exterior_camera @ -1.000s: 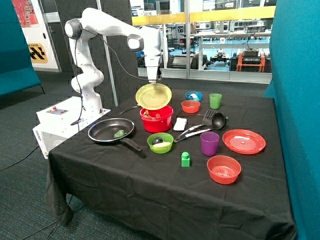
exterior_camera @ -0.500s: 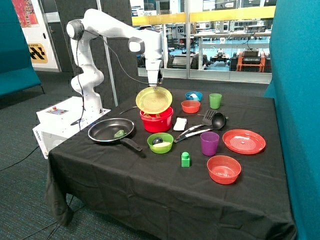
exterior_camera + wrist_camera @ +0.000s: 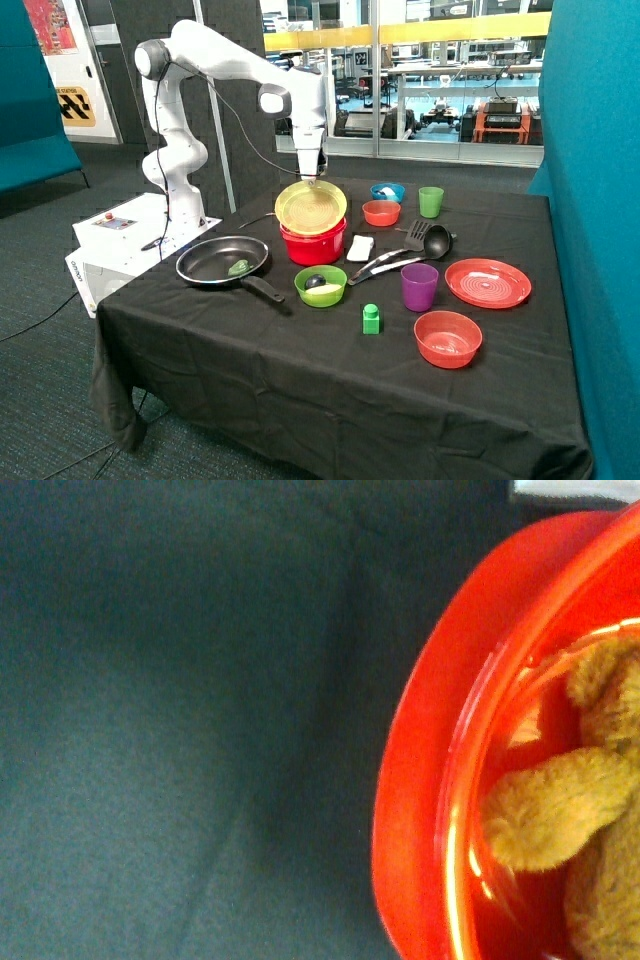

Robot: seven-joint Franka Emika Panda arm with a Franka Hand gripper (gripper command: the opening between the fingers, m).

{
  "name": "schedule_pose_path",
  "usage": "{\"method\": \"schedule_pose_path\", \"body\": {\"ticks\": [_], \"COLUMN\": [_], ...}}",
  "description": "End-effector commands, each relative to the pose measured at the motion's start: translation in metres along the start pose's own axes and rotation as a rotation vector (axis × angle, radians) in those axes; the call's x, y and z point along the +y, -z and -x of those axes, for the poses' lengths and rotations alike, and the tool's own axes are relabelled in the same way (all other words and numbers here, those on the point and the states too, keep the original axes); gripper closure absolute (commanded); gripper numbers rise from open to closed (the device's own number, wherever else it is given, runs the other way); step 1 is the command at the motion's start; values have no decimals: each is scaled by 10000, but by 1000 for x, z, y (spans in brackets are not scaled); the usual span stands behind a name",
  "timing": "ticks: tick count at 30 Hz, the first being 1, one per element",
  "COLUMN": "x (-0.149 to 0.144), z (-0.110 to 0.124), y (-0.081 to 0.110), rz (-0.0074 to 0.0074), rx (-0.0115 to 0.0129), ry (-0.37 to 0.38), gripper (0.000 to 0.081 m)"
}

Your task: Hide the teddy bear in the red bowl

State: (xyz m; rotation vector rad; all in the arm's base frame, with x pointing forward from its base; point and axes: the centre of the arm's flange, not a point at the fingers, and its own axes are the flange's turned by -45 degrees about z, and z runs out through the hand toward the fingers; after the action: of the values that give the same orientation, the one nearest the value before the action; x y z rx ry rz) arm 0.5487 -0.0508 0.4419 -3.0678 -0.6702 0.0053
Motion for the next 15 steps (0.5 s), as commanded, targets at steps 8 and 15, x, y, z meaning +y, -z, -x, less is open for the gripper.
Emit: {"method": "schedule_pose_path", "body": {"ticks": [8,15], "x": [2,1], "z": [2,0], "y": [-5,-1], "rz": [21,21], "rx": [30,30], "ry": [-56,-71], "gripper": [808,808]}}
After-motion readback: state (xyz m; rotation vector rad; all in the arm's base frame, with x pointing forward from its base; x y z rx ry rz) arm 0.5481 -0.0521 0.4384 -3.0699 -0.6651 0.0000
